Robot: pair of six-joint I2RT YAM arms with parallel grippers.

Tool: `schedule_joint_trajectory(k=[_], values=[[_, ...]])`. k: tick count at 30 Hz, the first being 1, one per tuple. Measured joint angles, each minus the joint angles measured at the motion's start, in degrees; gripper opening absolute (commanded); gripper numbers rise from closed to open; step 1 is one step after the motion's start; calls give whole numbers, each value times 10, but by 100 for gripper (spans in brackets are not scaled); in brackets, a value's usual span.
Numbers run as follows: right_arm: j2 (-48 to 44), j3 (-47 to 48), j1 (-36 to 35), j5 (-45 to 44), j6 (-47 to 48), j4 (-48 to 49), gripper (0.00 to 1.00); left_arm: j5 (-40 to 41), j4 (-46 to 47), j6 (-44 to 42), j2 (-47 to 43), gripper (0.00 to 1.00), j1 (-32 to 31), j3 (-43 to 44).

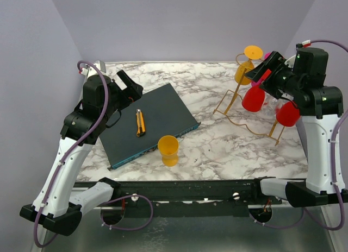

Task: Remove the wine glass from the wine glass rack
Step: Pick up the wine glass from the wine rack.

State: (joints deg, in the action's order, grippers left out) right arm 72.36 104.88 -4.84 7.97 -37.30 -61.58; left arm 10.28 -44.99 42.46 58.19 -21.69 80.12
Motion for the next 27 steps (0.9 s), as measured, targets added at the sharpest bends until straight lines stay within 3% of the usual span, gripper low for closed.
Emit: schedule_joint_trajectory(k=[2, 12, 19, 27], values=[[-6, -7, 0, -9, -13, 3, 71, -3, 2, 1, 0, 99, 0, 0], [-17, -15, 0, -109, -99, 9, 64, -11, 15, 6, 0, 99, 0, 0], [-9, -23, 0, -164, -150, 7, 52, -18, 23, 11, 0, 99, 0, 0], [1, -34, 1, -218, -201, -5, 51, -21, 26, 13, 0, 99, 0, 0]])
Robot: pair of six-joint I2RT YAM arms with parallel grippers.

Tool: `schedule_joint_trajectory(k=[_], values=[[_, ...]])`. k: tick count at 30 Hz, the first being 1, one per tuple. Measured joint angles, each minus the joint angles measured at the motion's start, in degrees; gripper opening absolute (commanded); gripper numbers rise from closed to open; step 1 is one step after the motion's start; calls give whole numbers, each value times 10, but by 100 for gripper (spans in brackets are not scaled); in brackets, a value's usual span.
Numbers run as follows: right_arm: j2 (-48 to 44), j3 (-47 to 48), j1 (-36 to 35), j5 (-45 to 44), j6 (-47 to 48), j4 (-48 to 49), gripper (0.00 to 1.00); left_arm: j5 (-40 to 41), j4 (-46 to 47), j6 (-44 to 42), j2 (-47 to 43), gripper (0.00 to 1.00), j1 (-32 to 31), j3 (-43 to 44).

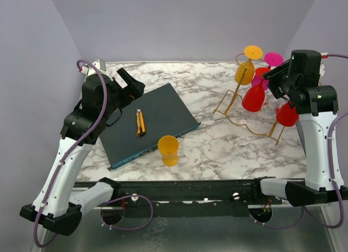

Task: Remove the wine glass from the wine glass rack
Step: Pick up the wine glass from the wine rack.

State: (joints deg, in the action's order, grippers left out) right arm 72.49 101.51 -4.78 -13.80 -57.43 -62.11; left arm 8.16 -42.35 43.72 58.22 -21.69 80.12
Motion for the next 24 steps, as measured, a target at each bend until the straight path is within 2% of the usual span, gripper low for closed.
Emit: schedule_joint_trajectory(k=[6, 11, 15, 24], values=[[-1, -20, 0, -29, -28, -1, 49, -3, 5, 2, 3, 99, 0, 0], [-1, -23, 0, -43, -43, -1, 40, -3, 7, 2, 4, 99, 0, 0], [-1, -26, 0, -50, -56, 0, 37, -5, 8, 4, 4, 99, 0, 0], [-1, -41, 0, -57, -71, 10, 35, -9, 9, 4, 4, 99, 0, 0]])
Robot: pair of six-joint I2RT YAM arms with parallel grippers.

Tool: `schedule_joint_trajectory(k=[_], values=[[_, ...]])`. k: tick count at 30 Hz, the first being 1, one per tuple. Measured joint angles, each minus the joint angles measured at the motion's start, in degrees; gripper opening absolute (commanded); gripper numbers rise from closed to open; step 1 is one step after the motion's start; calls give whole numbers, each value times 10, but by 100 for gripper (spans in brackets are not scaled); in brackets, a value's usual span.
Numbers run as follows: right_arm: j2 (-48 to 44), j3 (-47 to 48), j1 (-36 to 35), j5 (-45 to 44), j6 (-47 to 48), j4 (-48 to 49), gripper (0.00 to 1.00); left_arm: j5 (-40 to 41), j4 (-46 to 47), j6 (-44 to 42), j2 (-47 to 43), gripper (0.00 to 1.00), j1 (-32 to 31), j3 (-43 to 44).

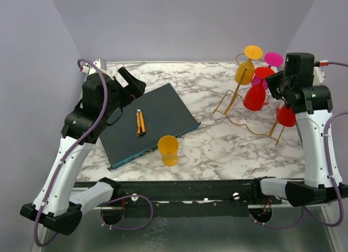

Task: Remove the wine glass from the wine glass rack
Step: Pick up the wine glass from the wine rack.

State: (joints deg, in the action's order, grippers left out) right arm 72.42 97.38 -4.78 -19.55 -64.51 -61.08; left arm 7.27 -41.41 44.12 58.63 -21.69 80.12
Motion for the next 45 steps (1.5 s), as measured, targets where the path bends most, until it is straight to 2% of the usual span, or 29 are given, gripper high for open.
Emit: schedule_joint_trajectory(k=[20, 30, 34, 40, 45], values=[[5, 0, 0, -12, 0, 17, 33, -4, 2, 0, 7, 99, 0, 0], [12, 0, 0, -13, 0, 29, 23, -4, 6, 0, 9, 99, 0, 0], [13, 0, 0, -15, 0, 30, 14, -4, 7, 0, 11, 99, 0, 0], [13, 0, 0, -15, 0, 32, 6, -4, 10, 0, 11, 99, 0, 0], [11, 0, 0, -15, -1, 35, 5, -5, 11, 0, 11, 99, 0, 0]])
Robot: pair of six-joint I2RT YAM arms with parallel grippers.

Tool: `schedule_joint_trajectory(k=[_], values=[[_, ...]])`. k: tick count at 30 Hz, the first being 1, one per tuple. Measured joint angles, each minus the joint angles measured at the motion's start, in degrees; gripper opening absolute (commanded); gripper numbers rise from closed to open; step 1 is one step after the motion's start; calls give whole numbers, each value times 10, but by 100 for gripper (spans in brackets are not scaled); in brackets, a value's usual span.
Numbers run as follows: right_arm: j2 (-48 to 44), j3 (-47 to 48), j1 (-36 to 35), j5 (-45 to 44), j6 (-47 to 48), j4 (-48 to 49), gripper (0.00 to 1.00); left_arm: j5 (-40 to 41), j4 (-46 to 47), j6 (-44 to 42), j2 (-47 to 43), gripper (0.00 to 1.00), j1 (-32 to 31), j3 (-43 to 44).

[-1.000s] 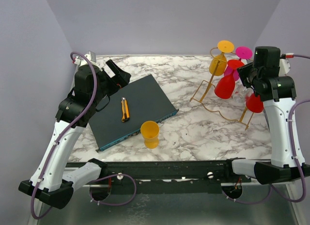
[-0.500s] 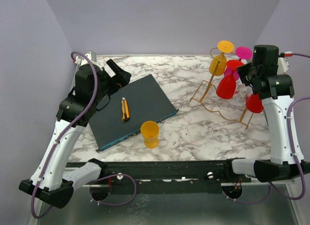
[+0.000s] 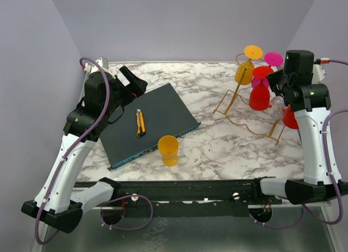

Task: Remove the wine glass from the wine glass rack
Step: Pick up the wine glass from the wine rack.

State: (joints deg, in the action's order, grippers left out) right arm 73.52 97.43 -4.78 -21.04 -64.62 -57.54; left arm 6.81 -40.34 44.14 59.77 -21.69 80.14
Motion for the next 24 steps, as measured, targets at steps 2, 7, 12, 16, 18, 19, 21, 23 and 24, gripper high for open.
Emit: schedule_joint_trajectory(k=[2, 7, 12, 16, 18, 19, 21, 23, 24], values=[[-1, 0, 0, 0, 0, 0, 2, 0, 0, 1, 0, 99, 0, 0], [-7, 0, 0, 3, -2, 0, 1, -3, 0, 5, 0, 99, 0, 0], [-19, 0, 0, 4, -6, -4, 1, -8, 1, 9, 0, 99, 0, 0], [-30, 0, 0, 4, -14, -12, 0, -12, 2, 10, 0, 99, 0, 0], [-35, 0, 0, 4, -15, -14, 0, -14, 3, 10, 1, 99, 0, 0], [-37, 0, 0, 4, -16, -15, 0, -15, 4, 10, 1, 99, 0, 0], [-42, 0, 0, 4, -18, -18, 0, -15, 4, 11, 2, 99, 0, 0], [-46, 0, 0, 4, -20, -19, 0, -16, 4, 11, 2, 99, 0, 0], [-48, 0, 0, 4, -20, -21, 0, -17, 4, 11, 2, 99, 0, 0]])
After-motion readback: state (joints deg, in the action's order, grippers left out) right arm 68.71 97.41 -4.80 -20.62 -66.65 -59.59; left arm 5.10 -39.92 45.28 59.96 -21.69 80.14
